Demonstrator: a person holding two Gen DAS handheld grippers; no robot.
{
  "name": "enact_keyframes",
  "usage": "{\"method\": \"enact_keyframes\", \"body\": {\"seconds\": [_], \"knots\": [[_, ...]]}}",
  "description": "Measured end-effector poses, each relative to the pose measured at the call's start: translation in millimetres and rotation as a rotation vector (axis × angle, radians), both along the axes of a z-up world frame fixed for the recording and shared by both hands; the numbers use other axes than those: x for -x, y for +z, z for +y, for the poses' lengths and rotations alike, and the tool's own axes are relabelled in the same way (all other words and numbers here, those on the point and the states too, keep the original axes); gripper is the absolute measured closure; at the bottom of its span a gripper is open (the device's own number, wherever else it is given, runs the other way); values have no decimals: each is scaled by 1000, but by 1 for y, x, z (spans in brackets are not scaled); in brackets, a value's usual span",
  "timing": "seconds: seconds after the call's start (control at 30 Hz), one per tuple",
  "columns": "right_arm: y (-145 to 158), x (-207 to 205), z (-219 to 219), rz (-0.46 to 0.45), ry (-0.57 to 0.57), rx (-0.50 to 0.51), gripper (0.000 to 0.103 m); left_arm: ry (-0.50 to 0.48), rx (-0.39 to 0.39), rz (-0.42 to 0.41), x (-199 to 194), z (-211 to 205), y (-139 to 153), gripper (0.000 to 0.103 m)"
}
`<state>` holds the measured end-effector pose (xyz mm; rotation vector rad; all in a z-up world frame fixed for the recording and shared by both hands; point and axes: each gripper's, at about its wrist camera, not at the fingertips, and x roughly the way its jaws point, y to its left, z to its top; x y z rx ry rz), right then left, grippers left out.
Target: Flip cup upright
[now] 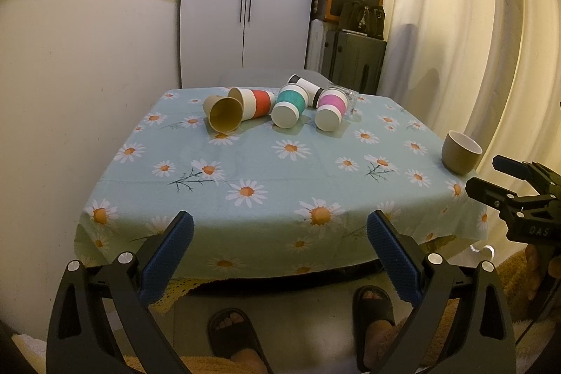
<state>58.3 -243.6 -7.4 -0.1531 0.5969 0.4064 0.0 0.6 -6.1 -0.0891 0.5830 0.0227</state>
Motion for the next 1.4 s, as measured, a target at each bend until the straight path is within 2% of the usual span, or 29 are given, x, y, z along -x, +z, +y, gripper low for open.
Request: {"method": "enact_keyframes", "body": {"seconds": [0.37, 0.63, 0.73, 0.9, 1.0, 1.1, 1.17, 1.2, 1.27, 1.4], "knots": [[0, -12, 6, 42, 1, 4, 5, -6, -3, 36, -8, -9, -6, 7], [9, -47, 6, 132, -14, -64, 5, -79, 0, 61, -46, -12, 16, 7], [17, -72, 6, 170, -25, -104, 5, -109, 22, 73, -67, -10, 26, 7], [34, -129, 7, 229, -43, -179, 5, -139, -5, 78, -109, -11, 42, 7], [37, -174, 10, 315, -57, -245, 5, -138, 4, 84, -134, -6, 48, 7], [31, -222, 17, 436, -53, -326, 5, -152, 21, 104, -157, -2, 46, 7], [26, -249, 26, 485, -61, -345, 6, -162, 45, 130, -172, 2, 41, 7], [24, -261, 30, 500, -62, -350, 7, -165, 54, 139, -177, 2, 39, 7], [17, -284, 38, 530, -78, -341, 16, -168, 73, 160, -188, 5, 34, 7], [-4, -323, 48, 603, -125, -339, 17, -168, 111, 192, -206, 11, 20, 7]]}}
